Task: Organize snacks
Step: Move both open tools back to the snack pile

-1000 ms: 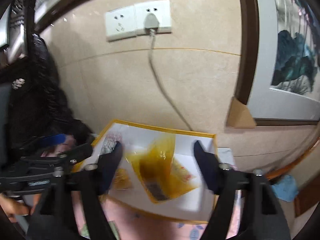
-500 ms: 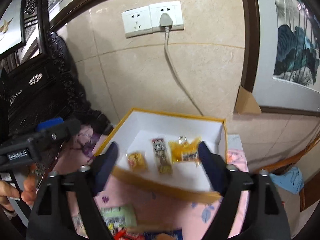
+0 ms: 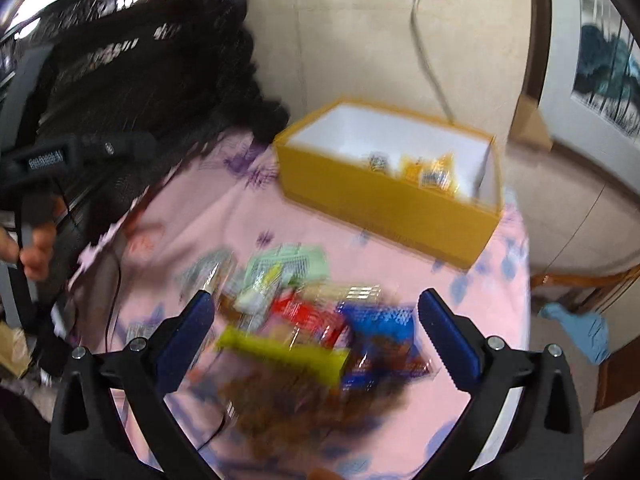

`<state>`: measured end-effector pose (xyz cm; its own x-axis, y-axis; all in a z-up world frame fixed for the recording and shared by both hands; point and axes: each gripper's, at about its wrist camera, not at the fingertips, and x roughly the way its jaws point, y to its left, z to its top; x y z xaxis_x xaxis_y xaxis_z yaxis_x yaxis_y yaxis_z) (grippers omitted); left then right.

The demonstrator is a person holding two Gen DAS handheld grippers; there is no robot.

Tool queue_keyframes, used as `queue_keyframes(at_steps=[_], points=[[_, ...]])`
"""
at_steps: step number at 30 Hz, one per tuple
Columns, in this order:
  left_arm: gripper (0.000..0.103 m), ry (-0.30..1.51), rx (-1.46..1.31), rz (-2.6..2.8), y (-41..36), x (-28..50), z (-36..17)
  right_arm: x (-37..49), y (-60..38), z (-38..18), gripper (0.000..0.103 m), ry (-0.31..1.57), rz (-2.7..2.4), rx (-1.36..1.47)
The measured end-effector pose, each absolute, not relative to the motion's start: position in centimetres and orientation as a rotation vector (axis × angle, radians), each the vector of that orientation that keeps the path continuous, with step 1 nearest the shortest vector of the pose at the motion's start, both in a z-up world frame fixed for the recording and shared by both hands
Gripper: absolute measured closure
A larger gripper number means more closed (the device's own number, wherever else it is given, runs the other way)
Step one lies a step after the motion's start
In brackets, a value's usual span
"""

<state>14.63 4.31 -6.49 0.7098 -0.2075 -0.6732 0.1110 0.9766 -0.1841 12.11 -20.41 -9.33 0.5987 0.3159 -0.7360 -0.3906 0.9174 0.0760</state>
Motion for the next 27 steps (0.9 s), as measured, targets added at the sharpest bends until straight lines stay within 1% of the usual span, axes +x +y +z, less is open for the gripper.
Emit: queue_keyframes(at_steps=[1,2,3,6,9,16,27], points=[[0.008,0.777,-0.123,-0.157,4.8,13.4,-7.2,11.3,-20.0,-10.6,0.011,0.864,0.425,-0.102],[0.008,0.796,-0.122,-0.143,5.1,12.7,-7.9,10.9,-19.7,-11.4,0.018,0.885,0.437,-0.109],[0.008,0.818,-0.127,-0.136,5.5,11.9,-8.5,10.4,-19.4,-12.5,0.024,0.911,0.454,-0.118],[0.008,0.879,-0.140,-0.107,6.5,9.2,-10.5,9.6,-18.4,-14.8,0.031,0.954,0.478,-0.168],[0.008,0.908,-0.167,-0.091,7.3,7.4,-11.5,9.1,-17.7,-16.6,0.036,0.985,0.517,-0.206],[0.008,0.940,-0.202,-0.049,8.3,5.3,-12.6,9.0,-16.5,-19.5,0.036,1.042,0.597,-0.324],[0.008,0.979,-0.213,-0.010,8.8,4.3,-13.5,8.7,-14.2,-21.6,0.035,1.042,0.650,-0.511]])
